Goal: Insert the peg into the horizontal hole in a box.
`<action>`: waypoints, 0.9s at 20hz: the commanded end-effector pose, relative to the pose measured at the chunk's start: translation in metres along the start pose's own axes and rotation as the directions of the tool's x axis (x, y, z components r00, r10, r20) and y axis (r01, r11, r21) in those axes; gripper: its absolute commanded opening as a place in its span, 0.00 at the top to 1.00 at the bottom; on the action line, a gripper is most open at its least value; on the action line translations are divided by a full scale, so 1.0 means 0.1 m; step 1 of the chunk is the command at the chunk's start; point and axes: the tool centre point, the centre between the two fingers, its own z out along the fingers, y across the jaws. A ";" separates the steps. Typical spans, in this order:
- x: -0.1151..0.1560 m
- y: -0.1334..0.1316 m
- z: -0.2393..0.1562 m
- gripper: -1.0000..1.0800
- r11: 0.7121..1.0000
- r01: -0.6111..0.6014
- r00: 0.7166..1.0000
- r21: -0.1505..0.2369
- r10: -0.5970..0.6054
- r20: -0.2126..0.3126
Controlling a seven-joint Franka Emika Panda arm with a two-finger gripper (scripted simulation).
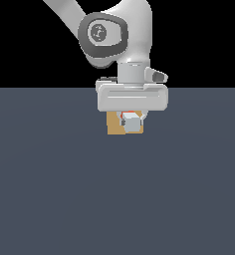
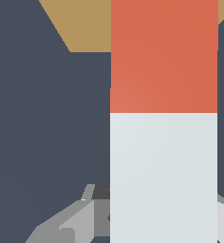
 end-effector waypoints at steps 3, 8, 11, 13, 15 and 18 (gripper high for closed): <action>0.07 0.00 -0.01 1.00 1.000 0.000 1.000 -0.002 0.000 0.000; 0.35 -0.01 -0.02 1.00 1.000 0.000 1.000 -0.003 0.000 0.000; 0.59 -0.01 -0.02 1.00 1.000 0.000 1.000 -0.004 0.000 0.000; 0.71 -0.01 -0.02 1.00 1.000 0.000 1.000 -0.004 0.000 -0.001; 0.80 0.00 -0.02 1.00 1.000 0.000 1.000 -0.004 0.000 -0.001; 0.87 0.00 -0.02 1.00 1.000 0.000 1.000 -0.004 0.000 -0.001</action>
